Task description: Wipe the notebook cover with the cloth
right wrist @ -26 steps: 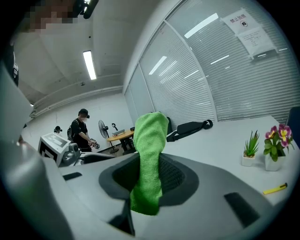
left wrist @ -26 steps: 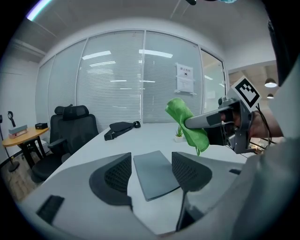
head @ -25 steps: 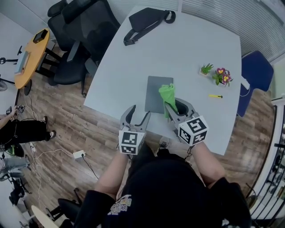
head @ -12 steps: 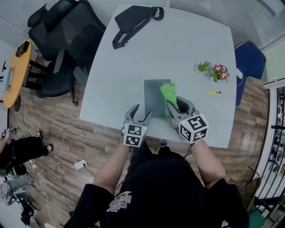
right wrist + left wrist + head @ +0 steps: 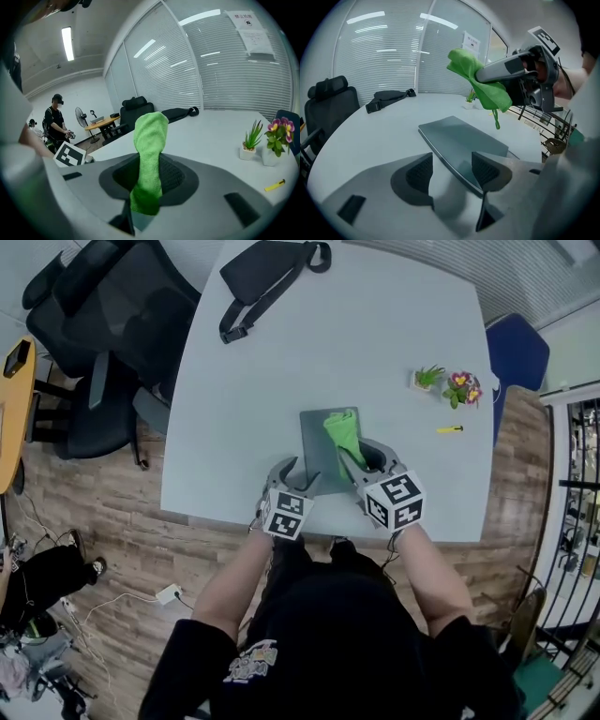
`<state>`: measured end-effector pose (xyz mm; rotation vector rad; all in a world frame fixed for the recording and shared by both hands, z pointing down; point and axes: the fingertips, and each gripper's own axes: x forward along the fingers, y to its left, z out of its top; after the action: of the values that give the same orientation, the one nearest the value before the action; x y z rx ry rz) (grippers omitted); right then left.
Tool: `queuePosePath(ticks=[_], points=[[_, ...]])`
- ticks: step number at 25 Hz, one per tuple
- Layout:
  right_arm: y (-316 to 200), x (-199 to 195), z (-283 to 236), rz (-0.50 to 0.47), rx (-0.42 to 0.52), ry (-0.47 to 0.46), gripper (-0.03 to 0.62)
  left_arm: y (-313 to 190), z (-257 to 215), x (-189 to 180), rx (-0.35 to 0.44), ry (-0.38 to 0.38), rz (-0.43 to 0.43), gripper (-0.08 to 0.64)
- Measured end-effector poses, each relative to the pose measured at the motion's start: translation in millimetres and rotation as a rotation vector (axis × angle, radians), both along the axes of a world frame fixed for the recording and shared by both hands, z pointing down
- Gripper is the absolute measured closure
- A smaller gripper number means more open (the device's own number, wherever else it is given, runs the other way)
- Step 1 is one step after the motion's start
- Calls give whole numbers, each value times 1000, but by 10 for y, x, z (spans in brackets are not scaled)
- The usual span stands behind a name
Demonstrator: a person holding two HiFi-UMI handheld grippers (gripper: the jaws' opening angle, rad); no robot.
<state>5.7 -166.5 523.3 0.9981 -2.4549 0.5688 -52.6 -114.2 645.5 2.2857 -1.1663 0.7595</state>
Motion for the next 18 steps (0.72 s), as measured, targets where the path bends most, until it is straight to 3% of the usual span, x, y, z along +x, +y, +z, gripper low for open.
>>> queuePosePath(ticks=[8, 18], points=[[-313, -245, 390, -77, -44, 101, 482, -71, 145, 1, -56, 32, 68, 299], [-645, -562, 1023, -263, -54, 349, 480, -78, 169, 11, -114, 63, 77, 299]])
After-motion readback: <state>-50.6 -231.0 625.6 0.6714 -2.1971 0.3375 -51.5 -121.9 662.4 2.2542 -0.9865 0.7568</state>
